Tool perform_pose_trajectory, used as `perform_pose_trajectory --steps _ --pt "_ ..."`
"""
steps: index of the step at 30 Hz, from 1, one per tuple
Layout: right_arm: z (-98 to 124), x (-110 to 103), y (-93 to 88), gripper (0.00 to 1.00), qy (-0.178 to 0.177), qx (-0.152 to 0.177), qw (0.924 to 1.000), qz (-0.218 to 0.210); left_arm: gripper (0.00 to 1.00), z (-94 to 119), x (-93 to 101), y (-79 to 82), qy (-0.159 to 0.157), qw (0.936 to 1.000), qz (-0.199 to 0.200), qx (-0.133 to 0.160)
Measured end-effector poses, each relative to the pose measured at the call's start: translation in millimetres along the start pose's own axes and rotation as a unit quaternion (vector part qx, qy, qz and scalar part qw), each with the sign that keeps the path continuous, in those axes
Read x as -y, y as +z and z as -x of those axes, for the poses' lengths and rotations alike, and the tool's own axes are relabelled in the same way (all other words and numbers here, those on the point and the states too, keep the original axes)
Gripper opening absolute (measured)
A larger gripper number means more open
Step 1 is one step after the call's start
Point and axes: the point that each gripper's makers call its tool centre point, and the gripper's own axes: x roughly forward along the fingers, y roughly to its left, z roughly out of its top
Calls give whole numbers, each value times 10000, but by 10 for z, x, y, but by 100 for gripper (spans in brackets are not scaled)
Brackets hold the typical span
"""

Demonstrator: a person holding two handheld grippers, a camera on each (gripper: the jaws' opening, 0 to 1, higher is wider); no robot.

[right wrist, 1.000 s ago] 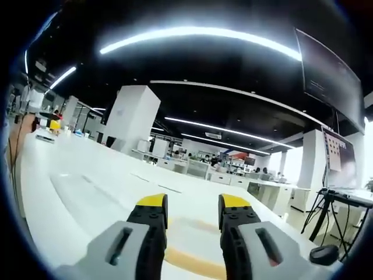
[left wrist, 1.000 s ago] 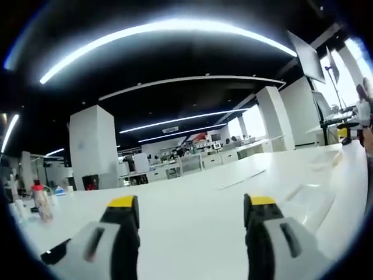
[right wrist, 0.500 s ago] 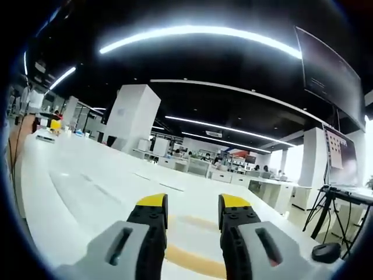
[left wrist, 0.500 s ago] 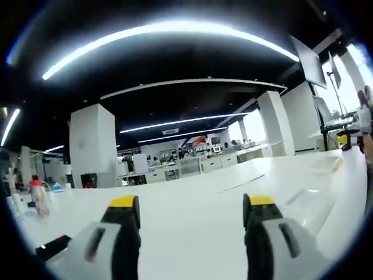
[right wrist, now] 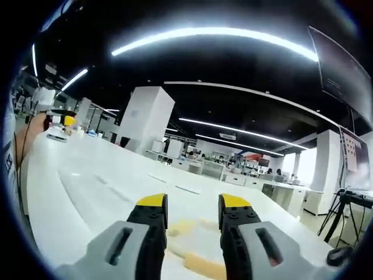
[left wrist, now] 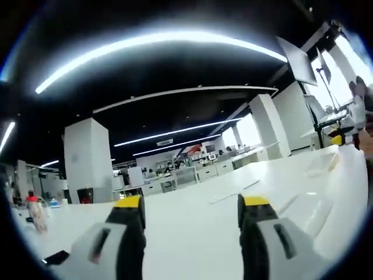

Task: Snap each plastic latch of the storage box into its locked position after aligning the lid with the box until every specified latch is closed and the lid sits flush.

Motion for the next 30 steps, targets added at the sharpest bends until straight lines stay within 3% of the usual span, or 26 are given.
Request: perform_pose_trajectory --steps 4,9,12,14,16,18,22,30 --pt "39 53 -14 34 -35 -54 10000 35 64 -100 223 91 -383 9991 161 68" --pt "81 92 -38 34 -71 -105 9999 73 64 -260 530 226 -861 9963 7 27" --pt "109 101 -43 34 -79 -114 9999 52 64 -383 799 399 -1350 9906 -227 54" --pt "120 102 -36 34 -88 -101 9999 49 64 -437 927 451 -1525 9874 -415 -43" --pt "137 97 -29 34 -93 -89 9999 46 64 -501 1115 566 -1718 9829 -660 55" --pt "146 94 -25 34 -97 -84 9999 49 65 -516 1201 594 -1831 9807 -689 61" --pt "199 98 -11 33 -115 -87 9999 67 65 -559 1522 696 -2339 9703 -598 124" --pt "286 67 40 33 -166 -38 9998 136 65 -694 1746 759 -2621 9610 -879 71"
